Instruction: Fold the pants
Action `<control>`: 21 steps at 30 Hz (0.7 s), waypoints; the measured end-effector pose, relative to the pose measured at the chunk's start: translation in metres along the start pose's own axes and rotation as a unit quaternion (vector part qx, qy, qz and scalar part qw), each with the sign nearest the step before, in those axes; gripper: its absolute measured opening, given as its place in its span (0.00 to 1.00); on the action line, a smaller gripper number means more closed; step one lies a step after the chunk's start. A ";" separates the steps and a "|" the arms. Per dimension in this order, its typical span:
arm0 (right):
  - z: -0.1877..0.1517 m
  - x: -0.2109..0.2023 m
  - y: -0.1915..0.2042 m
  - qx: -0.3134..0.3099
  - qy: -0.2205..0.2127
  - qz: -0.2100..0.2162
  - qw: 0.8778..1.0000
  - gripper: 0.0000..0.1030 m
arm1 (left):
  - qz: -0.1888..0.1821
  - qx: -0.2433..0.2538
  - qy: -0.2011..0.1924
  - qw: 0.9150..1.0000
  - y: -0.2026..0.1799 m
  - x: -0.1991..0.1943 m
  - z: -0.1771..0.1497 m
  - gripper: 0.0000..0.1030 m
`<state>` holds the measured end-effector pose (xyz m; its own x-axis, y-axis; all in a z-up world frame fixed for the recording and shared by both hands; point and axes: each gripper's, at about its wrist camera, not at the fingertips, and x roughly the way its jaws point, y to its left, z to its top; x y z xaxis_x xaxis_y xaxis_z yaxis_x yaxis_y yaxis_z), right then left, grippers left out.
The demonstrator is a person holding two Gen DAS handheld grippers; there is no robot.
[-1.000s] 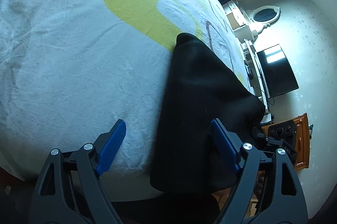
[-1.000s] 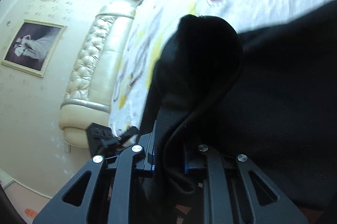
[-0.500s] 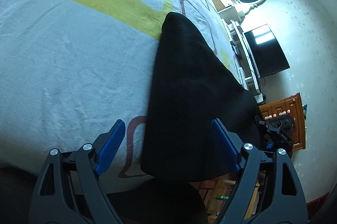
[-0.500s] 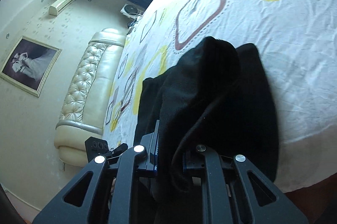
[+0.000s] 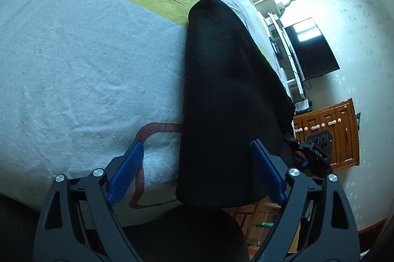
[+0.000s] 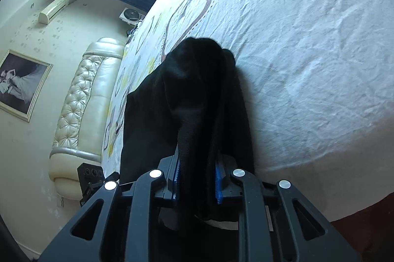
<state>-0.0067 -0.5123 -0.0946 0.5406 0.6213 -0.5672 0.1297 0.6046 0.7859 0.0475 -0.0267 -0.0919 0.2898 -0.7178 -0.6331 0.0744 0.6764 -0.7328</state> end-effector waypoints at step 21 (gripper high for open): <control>-0.045 -0.015 -0.008 0.072 -0.010 0.028 0.997 0.77 | -0.060 -0.046 -0.002 0.997 0.011 -0.017 -0.014 0.85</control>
<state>-0.0538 -0.5041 -0.1036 0.5664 0.6419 -0.5168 0.2163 0.4894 0.8448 0.0297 -0.0094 -0.0926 0.2886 -0.7922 -0.5377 0.0211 0.5667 -0.8237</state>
